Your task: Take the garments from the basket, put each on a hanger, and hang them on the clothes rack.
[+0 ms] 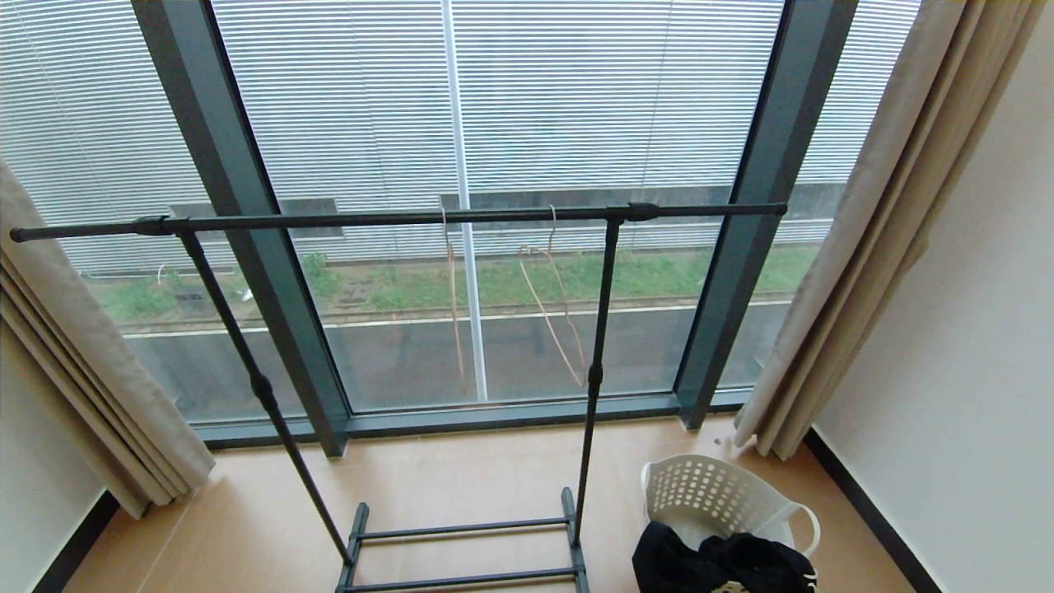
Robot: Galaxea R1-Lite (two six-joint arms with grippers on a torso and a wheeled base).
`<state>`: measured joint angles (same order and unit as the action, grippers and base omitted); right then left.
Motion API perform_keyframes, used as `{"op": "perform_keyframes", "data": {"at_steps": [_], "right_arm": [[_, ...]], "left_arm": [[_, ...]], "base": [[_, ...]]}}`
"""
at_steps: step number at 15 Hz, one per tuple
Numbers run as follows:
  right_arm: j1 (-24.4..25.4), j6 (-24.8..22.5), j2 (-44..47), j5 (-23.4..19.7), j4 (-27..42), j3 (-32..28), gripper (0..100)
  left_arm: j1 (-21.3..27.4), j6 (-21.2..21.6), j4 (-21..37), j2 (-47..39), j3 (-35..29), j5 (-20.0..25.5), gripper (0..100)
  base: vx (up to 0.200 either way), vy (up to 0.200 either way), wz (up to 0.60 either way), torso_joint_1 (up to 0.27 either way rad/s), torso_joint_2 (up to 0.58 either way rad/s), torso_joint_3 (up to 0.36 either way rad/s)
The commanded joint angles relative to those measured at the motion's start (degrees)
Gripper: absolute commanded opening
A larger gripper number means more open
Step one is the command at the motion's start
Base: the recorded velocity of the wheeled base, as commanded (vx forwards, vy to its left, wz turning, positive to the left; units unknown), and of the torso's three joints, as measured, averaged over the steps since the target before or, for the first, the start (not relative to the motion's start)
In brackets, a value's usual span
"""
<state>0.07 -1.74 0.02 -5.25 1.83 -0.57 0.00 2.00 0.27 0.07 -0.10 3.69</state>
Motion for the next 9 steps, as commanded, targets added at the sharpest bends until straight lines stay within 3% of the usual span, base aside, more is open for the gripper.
{"op": "perform_keyframes", "data": {"at_steps": [1, 9], "right_arm": [[0.0, 0.0, 0.1, 0.0, -0.1, 0.0, 100], [0.1, 0.1, 0.1, 0.0, -0.2, 0.0, 100]], "left_arm": [[0.0, 0.0, 0.0, -0.1, 0.0, 0.0, 100], [0.0, 0.0, 0.0, -0.1, 0.0, 0.0, 100]], "base": [[0.0, 0.0, 0.0, 0.0, 0.0, 0.0], [0.0, 0.0, 0.0, 0.0, 0.0, 0.0]]}}
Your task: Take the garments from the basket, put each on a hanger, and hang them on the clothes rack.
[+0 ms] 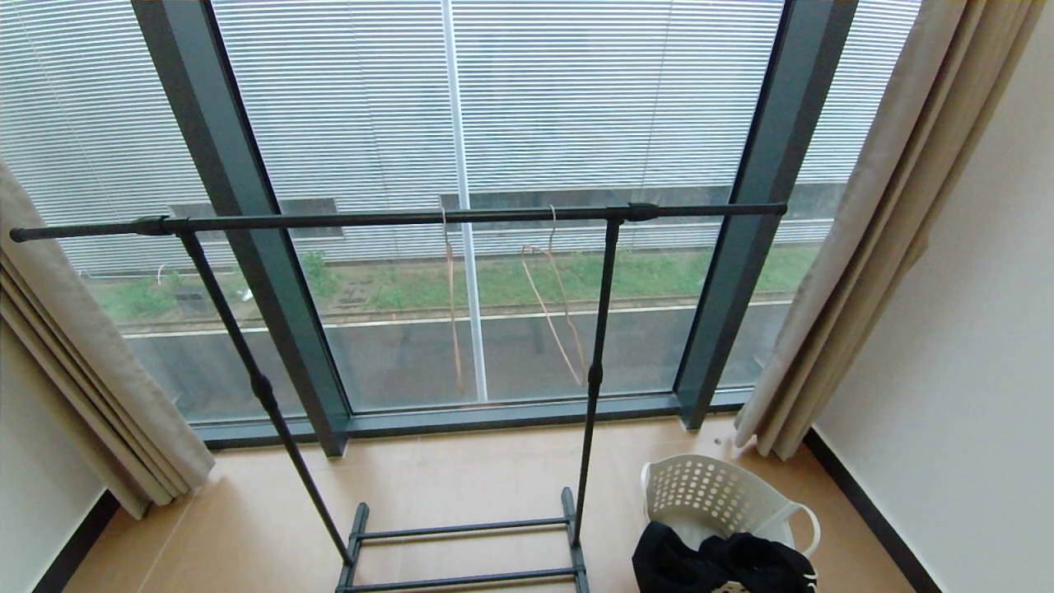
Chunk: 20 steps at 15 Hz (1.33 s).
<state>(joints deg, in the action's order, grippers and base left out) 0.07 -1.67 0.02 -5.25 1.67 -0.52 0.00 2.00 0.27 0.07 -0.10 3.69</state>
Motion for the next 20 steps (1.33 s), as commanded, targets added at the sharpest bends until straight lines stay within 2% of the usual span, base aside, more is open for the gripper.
{"op": "perform_keyframes", "data": {"at_steps": [1, 9, 11, 13, 16, 20], "right_arm": [[0.0, 0.1, 0.1, 0.0, 0.0, 0.0, 100], [0.0, 0.1, 0.1, 0.3, -0.2, 0.2, 100], [0.0, -1.2, 0.1, 0.1, 0.0, 0.1, 100], [0.0, -1.1, 0.1, -1.2, 0.0, 0.1, 100], [0.0, -0.7, 0.1, -2.2, 0.2, 0.0, 100], [0.1, -0.8, 0.1, -2.2, 0.3, -0.1, 100]], "left_arm": [[0.0, 0.0, 0.0, -0.1, 0.0, 0.0, 100], [0.0, 0.0, 0.0, -0.1, 0.0, 0.0, 100], [0.0, 0.0, 0.0, -0.1, 0.0, 0.0, 100], [0.1, 1.7, 0.0, -0.1, 0.0, 0.5, 100], [0.0, -0.1, 0.0, -0.1, 0.0, 0.0, 100], [0.0, 0.5, 0.0, -0.1, 0.0, 0.4, 100]], "base": [[0.0, 0.0, 0.0, 0.0, 0.0, 0.0], [0.0, 0.0, 0.0, 0.0, 0.0, 0.0], [0.0, 0.0, 0.0, 0.0, 0.0, 0.0], [0.0, 0.0, 0.0, 0.0, 0.0, 0.0], [0.0, 0.0, 0.0, 0.0, 0.0, 0.0], [0.0, 0.0, 0.0, -0.115, 0.27, 0.138]]}}
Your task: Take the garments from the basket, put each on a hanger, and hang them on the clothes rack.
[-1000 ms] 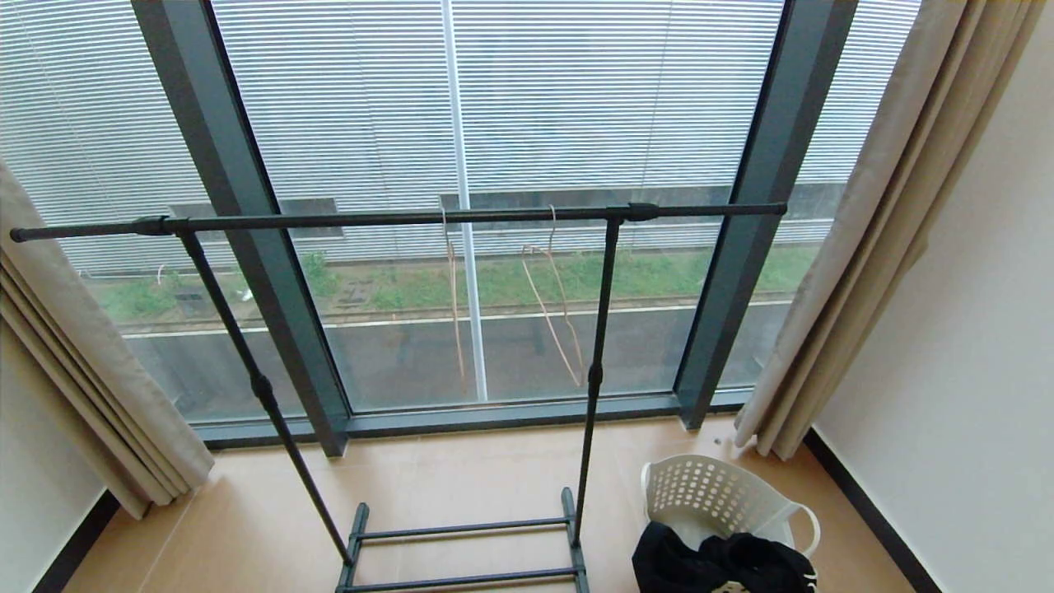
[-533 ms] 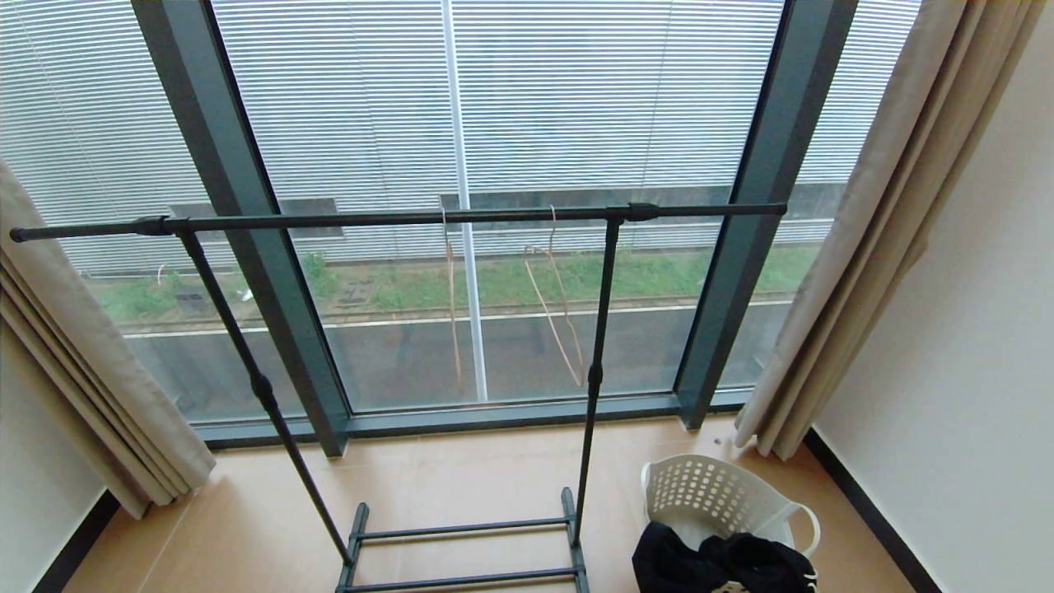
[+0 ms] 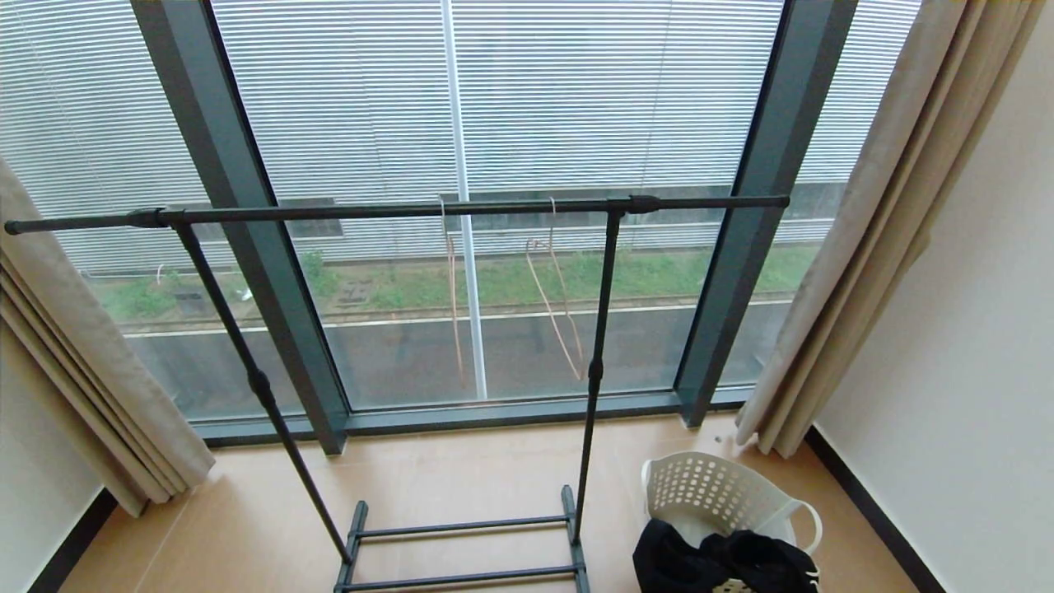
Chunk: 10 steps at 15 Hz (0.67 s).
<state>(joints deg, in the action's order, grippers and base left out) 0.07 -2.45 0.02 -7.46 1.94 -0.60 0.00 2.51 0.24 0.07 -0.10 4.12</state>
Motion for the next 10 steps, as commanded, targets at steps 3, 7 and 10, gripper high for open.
{"op": "perform_keyframes", "data": {"at_steps": [3, 7, 10], "right_arm": [[0.0, 0.0, 0.1, 0.0, 0.0, 0.0, 100], [0.0, 0.0, 0.1, 0.0, 0.0, 0.0, 100], [0.0, 0.0, 0.1, 0.0, 0.0, 0.0, 100]], "left_arm": [[0.0, -0.1, 0.0, -0.1, 0.0, -0.2, 100], [0.1, -0.1, 0.0, -0.1, 0.0, -0.2, 100], [0.1, -0.1, 0.0, -0.1, 0.0, -0.2, 100]], "base": [[0.0, 0.0, 0.0, -0.15, 0.33, 0.18], [0.0, 0.0, 0.0, -0.149, 0.34, 0.183], [0.0, 0.0, 0.0, -0.157, 0.34, 0.185]]}}
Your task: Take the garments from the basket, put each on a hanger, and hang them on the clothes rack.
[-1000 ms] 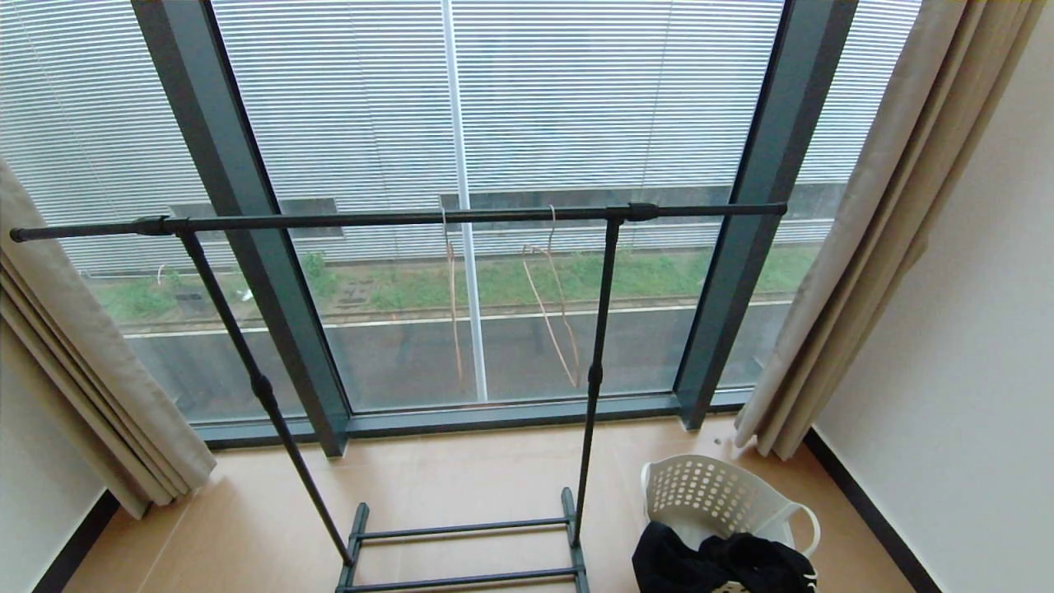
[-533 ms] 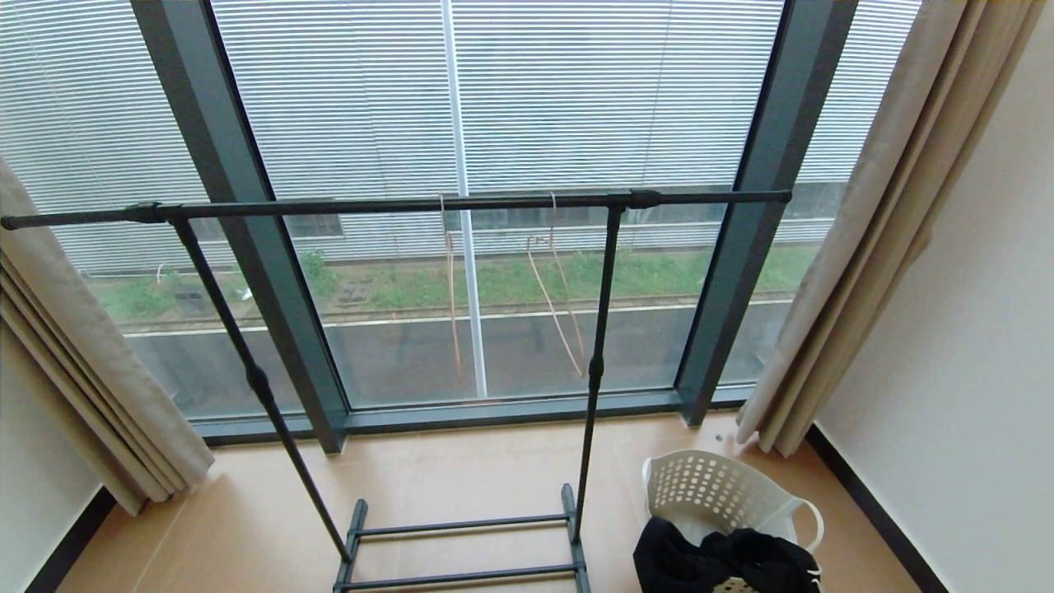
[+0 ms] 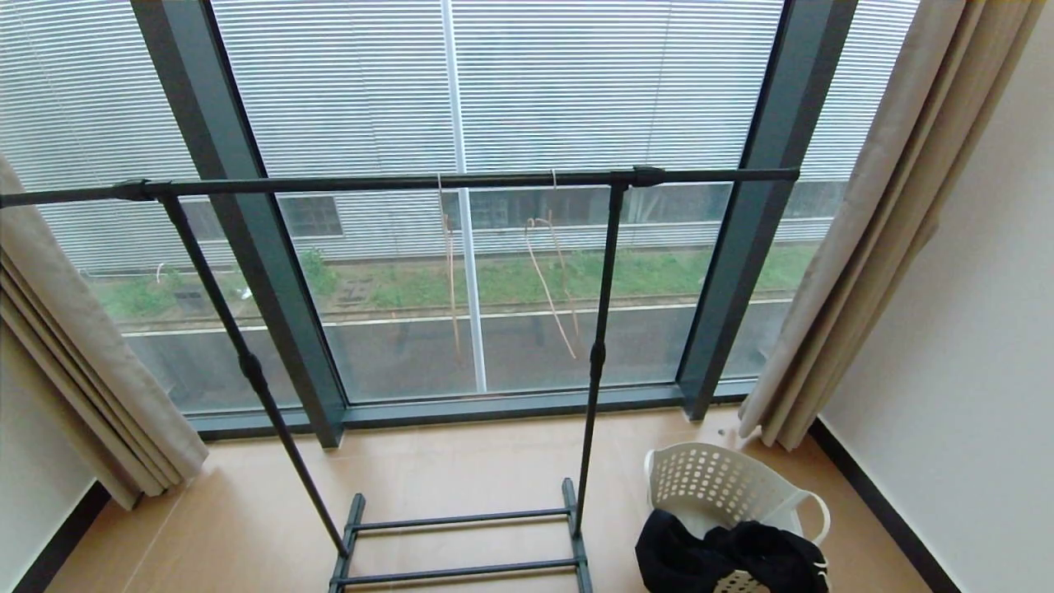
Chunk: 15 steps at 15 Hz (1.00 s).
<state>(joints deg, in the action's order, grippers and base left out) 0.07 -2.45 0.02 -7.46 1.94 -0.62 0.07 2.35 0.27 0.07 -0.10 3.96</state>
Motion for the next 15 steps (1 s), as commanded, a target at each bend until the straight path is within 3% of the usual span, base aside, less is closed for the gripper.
{"op": "perform_keyframes", "data": {"at_steps": [1, 15], "right_arm": [[0.0, 0.0, 0.1, 0.0, 0.0, 0.0, 100], [0.0, 0.0, 0.1, 0.0, 0.0, 0.0, 100]], "left_arm": [[0.0, 0.0, 0.0, -0.1, 0.0, 0.0, 100], [0.0, 0.0, 0.0, -0.1, 0.0, 0.0, 100]], "base": [[0.0, 0.0, 0.0, -0.159, 0.36, 0.183], [0.0, 0.0, 0.0, -0.181, 0.43, 0.244]]}}
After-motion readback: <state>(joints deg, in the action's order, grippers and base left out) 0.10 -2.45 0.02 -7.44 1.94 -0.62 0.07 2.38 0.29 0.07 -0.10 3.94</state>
